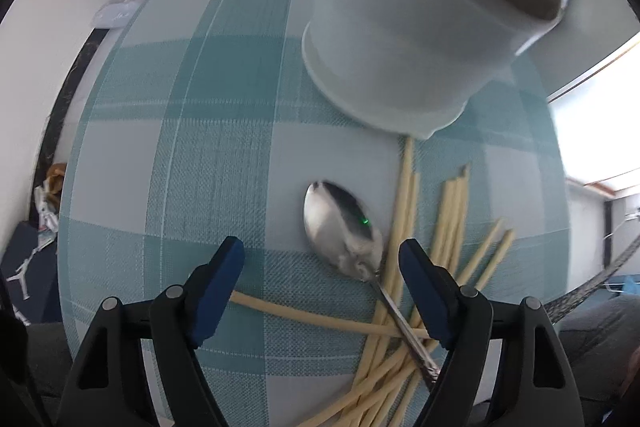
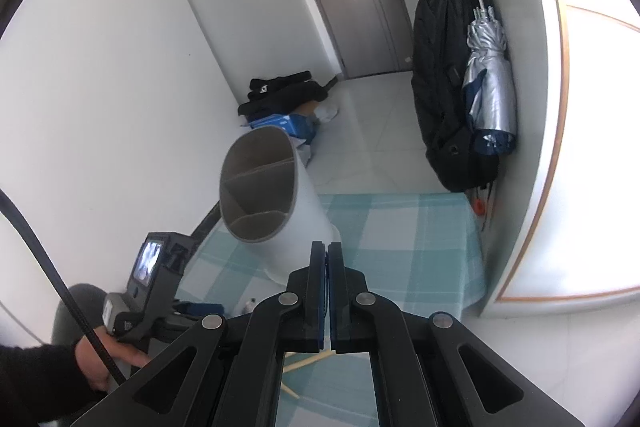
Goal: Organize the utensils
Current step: 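Close the left tool on the silver spoon handle while the right tool holds the fork, then lift the spoon and fork and lower both into the white utensil holder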
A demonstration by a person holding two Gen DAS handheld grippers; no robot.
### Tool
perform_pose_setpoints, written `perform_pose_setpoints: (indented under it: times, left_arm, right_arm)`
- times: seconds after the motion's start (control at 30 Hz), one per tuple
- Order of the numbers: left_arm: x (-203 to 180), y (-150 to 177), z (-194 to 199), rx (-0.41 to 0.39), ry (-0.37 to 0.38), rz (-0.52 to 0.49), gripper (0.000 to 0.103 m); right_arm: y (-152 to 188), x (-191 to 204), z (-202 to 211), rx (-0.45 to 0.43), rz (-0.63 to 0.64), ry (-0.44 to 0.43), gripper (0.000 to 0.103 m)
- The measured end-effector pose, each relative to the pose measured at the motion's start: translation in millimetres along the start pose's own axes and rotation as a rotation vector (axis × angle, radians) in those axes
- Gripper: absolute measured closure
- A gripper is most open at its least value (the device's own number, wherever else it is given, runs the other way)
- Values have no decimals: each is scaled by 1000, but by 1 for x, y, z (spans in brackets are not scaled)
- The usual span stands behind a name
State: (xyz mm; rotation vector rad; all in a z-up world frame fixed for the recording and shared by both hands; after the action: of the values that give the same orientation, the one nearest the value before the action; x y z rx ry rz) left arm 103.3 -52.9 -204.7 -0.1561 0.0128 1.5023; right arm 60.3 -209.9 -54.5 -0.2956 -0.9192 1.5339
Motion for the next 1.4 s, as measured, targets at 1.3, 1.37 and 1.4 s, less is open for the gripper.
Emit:
perform_pose_setpoints:
  times: [1.3, 1.37, 1.4]
  left_arm:
    - [5, -9, 136, -605, 95, 99, 71]
    - [6, -11, 154, -655, 110, 90, 71]
    - [5, -10, 164, -676, 116, 86, 71]
  right_arm:
    - [9, 17, -8, 1, 60, 58, 102]
    - [4, 22, -4, -8, 63, 68, 102]
    - [1, 24, -1, -15, 65, 73, 102]
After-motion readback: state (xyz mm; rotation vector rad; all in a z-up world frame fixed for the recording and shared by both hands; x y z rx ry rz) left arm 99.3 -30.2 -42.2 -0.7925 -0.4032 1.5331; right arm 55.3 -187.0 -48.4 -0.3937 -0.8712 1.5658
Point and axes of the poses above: each gripper's, at about its wrist camera, not at the fingertips, and z roughly against the way its jaws point, x to its left, y to its underside, the point moved 9 cm from there along -z, roughly the way its jaws point, and after that the axes turned 6 degrees about x, right-handed, at the moved point
